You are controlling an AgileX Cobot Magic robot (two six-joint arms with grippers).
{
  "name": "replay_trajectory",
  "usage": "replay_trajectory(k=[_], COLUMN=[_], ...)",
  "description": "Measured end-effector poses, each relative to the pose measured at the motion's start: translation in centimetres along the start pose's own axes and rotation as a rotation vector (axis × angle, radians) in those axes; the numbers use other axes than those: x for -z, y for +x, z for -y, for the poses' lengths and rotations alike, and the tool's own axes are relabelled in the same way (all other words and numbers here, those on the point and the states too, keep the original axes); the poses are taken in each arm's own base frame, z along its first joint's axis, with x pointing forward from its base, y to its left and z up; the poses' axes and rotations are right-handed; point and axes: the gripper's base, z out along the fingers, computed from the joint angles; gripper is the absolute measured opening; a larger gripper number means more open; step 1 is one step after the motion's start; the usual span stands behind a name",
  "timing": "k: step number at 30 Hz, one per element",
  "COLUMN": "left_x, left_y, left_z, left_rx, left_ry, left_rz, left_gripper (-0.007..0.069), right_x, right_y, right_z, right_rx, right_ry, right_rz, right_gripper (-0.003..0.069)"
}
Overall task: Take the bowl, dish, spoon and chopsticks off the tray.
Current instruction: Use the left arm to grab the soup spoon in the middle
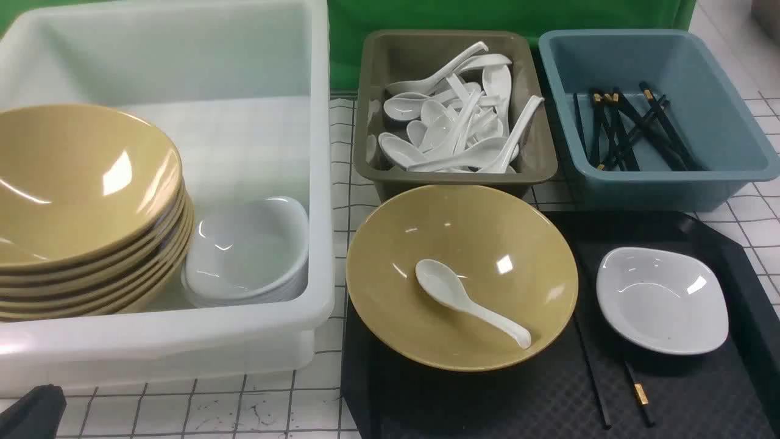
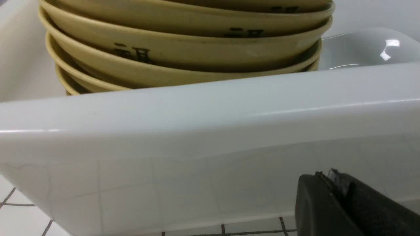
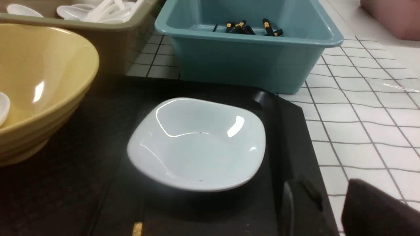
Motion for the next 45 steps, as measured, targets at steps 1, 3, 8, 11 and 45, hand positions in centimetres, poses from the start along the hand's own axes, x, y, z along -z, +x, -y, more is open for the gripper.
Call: replay_trajectory(k=[1, 3, 8, 11, 45], left_x=[0.00, 0.00, 0.00, 0.00, -0.02], left_y=[0.00, 0.00, 0.00, 0.00, -0.65], left_z=[0.00, 0.00, 0.00, 0.00, -0.13], left_rx=[0.000, 0.000, 0.000, 0.000, -0.058], left_ry=[0.000, 0.000, 0.000, 0.000, -0.017], left_rz=[0.000, 0.000, 0.000, 0.000, 0.085], left_gripper=[-0.0013, -0.0013, -0.0013, -0.0013, -0.0013], right_x=[0.00, 0.00, 0.00, 0.00, 0.02], right_y=[0.00, 0.00, 0.00, 0.00, -0.85], right_z=[0.00, 0.00, 0.00, 0.00, 0.02], right_rx=[0.000, 0.000, 0.000, 0.000, 0.000], right_ry=[0.000, 0.000, 0.000, 0.000, 0.003], right_rz=[0.000, 0.000, 0.000, 0.000, 0.099], right_gripper=[0.0237, 0.0237, 0.0237, 0.0237, 0.0237])
